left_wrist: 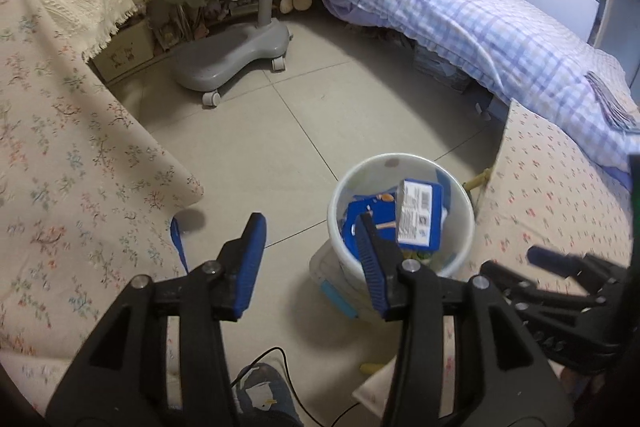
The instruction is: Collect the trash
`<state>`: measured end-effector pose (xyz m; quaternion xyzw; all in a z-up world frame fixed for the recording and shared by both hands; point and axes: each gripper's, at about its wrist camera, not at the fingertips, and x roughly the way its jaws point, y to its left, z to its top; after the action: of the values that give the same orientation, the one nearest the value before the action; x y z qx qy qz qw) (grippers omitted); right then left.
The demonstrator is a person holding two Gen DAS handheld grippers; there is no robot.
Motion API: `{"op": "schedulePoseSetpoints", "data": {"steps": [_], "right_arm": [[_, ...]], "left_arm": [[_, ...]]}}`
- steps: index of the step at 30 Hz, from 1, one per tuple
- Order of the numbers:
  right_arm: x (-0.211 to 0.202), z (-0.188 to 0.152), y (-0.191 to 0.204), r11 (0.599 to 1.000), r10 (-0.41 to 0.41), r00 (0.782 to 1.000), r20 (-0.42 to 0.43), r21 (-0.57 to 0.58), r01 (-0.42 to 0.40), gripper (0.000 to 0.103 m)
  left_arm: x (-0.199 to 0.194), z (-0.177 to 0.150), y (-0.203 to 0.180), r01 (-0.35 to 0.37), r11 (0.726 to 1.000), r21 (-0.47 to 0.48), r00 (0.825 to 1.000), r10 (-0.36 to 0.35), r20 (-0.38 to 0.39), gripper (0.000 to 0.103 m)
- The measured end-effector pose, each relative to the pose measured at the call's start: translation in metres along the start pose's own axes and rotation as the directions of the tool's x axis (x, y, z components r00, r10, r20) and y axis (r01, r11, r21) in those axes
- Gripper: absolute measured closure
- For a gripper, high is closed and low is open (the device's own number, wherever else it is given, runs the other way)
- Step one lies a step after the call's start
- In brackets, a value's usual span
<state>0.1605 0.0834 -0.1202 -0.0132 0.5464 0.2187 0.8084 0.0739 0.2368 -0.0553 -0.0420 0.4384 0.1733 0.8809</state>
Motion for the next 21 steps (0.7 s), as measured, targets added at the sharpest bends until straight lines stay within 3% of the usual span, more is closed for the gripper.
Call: {"op": "schedulePoseSetpoints", "data": {"steps": [2, 4, 5, 10, 17, 21], "right_arm": [[-0.020, -0.009, 0.006, 1.000, 0.004, 0.999, 0.032, -0.029, -0.003, 0.034], [-0.049, -0.022, 0.012, 0.998, 0.021, 0.996, 0.083, -0.058, -0.017, 0.032], [-0.062, -0.028, 0.015, 0.997, 0.027, 0.994, 0.105, -0.068, -0.020, 0.030], [-0.122, -0.070, 0.025, 0.992, -0.003, 0.976, 0.220, -0.123, 0.031, 0.026], [-0.190, -0.120, 0.012, 0.987, -0.030, 0.922, 0.387, -0.131, 0.088, 0.016], [-0.211, -0.133, -0.002, 0.991, -0.010, 0.905, 0.426, -0.116, 0.065, 0.014]], "left_arm": [[-0.019, -0.010, 0.000, 0.010, 1.000, 0.013, 0.999, -0.010, 0.035, 0.051], [-0.042, -0.020, -0.001, 0.012, 1.000, 0.023, 0.996, -0.014, 0.084, 0.034], [-0.056, -0.024, -0.001, 0.014, 1.000, 0.028, 0.993, -0.017, 0.113, 0.031], [-0.104, -0.034, -0.008, 0.038, 0.997, 0.061, 0.981, -0.049, 0.190, 0.021], [-0.146, -0.056, -0.024, 0.040, 0.996, 0.075, 0.974, -0.056, 0.219, 0.016], [-0.168, -0.065, -0.039, 0.021, 0.993, 0.113, 0.968, -0.048, 0.246, 0.012]]}}
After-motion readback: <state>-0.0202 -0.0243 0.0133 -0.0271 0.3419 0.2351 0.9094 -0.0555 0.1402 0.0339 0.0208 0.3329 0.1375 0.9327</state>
